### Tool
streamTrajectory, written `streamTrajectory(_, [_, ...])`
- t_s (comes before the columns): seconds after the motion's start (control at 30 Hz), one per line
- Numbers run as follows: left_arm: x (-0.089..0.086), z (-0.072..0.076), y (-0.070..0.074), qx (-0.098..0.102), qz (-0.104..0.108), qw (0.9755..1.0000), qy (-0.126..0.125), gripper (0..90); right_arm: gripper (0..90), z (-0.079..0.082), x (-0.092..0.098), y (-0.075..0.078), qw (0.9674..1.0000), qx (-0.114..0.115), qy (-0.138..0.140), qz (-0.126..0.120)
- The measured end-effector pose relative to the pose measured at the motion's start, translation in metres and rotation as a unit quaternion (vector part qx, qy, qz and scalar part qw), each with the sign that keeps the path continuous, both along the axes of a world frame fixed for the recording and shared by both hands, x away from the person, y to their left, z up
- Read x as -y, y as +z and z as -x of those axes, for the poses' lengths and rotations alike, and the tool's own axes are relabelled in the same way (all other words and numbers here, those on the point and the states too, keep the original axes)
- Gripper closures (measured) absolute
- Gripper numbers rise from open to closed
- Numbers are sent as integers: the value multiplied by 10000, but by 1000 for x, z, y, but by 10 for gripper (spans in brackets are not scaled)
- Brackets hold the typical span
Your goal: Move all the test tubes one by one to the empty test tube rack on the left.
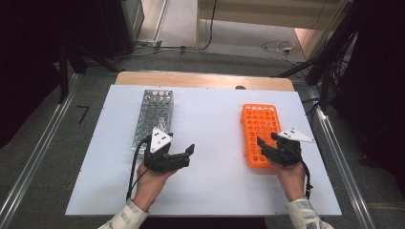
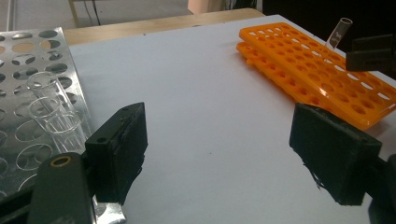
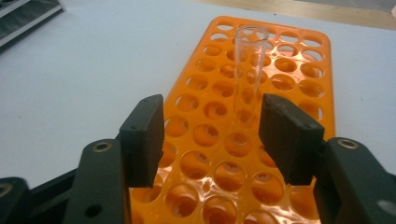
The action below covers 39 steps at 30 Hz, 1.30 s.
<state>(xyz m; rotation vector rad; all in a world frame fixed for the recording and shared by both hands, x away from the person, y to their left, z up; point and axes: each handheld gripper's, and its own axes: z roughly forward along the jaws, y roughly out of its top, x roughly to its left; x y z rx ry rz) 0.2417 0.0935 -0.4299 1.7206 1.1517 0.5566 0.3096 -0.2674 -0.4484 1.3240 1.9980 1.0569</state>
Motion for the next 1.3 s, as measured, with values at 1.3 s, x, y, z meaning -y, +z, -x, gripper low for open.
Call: streamTrajectory(1.3, [8, -1, -7, -118, -65, 9998, -133, 191, 728, -39, -4, -2, 9968, -394, -602, 334])
